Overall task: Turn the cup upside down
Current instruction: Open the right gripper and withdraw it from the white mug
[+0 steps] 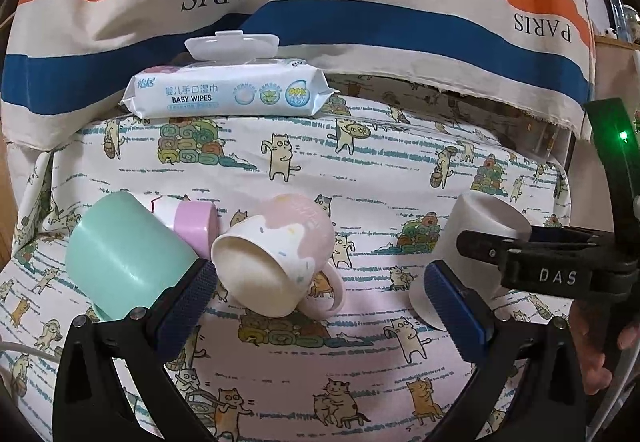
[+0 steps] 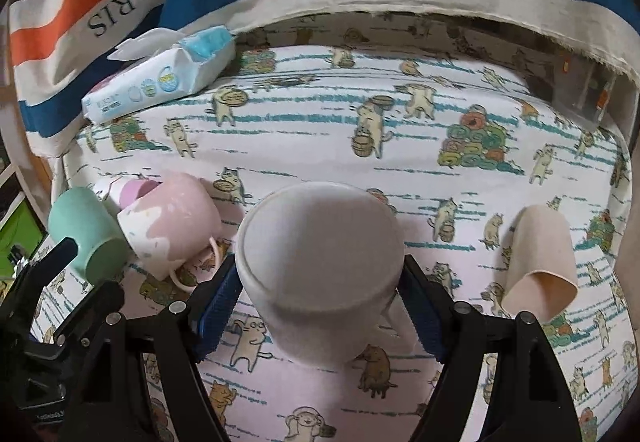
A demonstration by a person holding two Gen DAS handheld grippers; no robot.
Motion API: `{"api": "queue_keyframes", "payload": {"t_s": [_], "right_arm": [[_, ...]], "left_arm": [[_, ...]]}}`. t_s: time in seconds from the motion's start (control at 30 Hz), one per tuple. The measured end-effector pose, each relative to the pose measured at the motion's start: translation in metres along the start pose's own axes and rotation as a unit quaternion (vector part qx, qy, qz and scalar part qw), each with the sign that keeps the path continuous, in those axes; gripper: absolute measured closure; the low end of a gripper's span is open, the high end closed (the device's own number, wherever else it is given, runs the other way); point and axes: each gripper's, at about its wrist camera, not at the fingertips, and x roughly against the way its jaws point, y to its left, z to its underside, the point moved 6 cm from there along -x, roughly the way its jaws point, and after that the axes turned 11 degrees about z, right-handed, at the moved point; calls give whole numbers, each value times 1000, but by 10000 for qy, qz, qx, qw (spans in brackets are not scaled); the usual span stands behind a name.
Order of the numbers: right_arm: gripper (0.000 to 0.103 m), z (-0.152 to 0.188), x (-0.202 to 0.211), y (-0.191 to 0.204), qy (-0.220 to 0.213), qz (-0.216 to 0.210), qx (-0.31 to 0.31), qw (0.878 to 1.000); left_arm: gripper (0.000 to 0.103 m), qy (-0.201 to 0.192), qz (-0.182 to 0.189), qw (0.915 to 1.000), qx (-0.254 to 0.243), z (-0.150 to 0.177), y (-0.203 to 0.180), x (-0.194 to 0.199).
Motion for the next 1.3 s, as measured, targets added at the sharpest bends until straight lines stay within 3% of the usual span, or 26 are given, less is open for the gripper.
{"api": "queue_keyframes", "payload": {"t_s": [0.17,0.33,0.47,0.57,0.77,1.0,1.3], "right_arm": [[24,5,-4,9,45,-91,94,9999],[22,-1,5,5,-152,-175,-188,9996],[0,-9,32,-10,-855,-211,-439,9951],[1,-10,54,-31,-1397,-151,-651,9879],[1,3,72,-63,-1868,8,-750,9795],[1,25,60,-71,-1956,159,-609,9787],[1,29,41,-64,-1545,265,-321,9871]], "left_arm": [[0,40,57,10000,5,1,-1,0],[0,21,74,9999,-84,1,-4,0],[0,-59,80,9998,-187,-2,-5,4],[0,-193,166,9994,-215,-6,-7,9],[0,-401,202,9980,-456,-8,-16,16],[0,-475,161,9955,-807,-6,-28,16],[0,-360,63,9966,-739,-4,-24,11]]}}
